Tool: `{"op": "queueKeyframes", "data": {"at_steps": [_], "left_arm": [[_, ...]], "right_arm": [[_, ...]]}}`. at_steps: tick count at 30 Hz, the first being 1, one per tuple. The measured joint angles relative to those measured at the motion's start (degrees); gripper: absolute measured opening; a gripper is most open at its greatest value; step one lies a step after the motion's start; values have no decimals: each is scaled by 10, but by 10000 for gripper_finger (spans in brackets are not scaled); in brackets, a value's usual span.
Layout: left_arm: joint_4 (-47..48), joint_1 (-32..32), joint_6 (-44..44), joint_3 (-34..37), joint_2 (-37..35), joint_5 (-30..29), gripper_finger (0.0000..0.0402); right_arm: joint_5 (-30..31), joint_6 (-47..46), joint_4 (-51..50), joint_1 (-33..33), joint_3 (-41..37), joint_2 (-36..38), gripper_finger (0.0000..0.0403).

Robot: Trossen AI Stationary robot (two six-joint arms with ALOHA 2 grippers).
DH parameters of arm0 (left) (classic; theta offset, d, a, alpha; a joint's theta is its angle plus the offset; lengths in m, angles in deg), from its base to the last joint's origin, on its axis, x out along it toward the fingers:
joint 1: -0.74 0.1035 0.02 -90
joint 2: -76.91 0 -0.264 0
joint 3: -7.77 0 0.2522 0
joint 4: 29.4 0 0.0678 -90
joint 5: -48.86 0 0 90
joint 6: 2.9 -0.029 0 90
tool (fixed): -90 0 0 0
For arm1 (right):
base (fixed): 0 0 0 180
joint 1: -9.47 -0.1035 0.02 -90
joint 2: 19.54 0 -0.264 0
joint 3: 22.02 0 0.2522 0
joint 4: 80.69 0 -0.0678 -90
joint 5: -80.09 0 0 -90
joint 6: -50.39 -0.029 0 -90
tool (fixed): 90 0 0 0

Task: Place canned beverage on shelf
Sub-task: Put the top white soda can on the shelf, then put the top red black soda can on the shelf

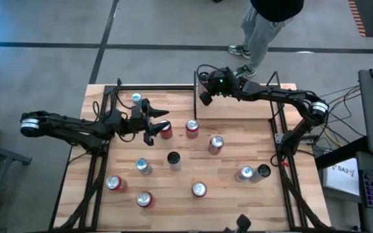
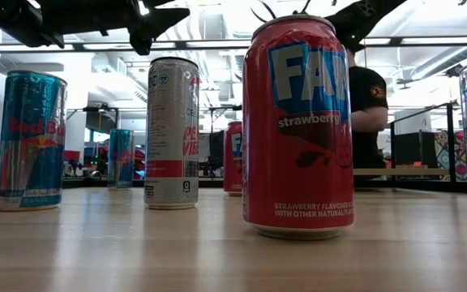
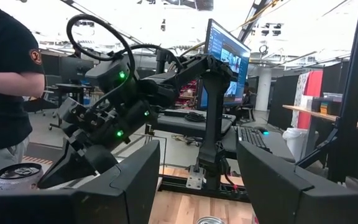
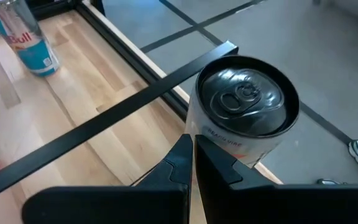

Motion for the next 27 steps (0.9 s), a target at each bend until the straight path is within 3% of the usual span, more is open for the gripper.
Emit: {"op": "queueKeyframes", "data": {"at_steps": [18, 27], "left_arm": [[0, 0, -1, 0, 0, 0, 201], [-1, 0, -3, 0, 0, 0, 201]], "right_arm": [[-1, 0, 33, 3, -1, -22, 9], [-6, -2, 11, -8, 2, 13, 9]]}}
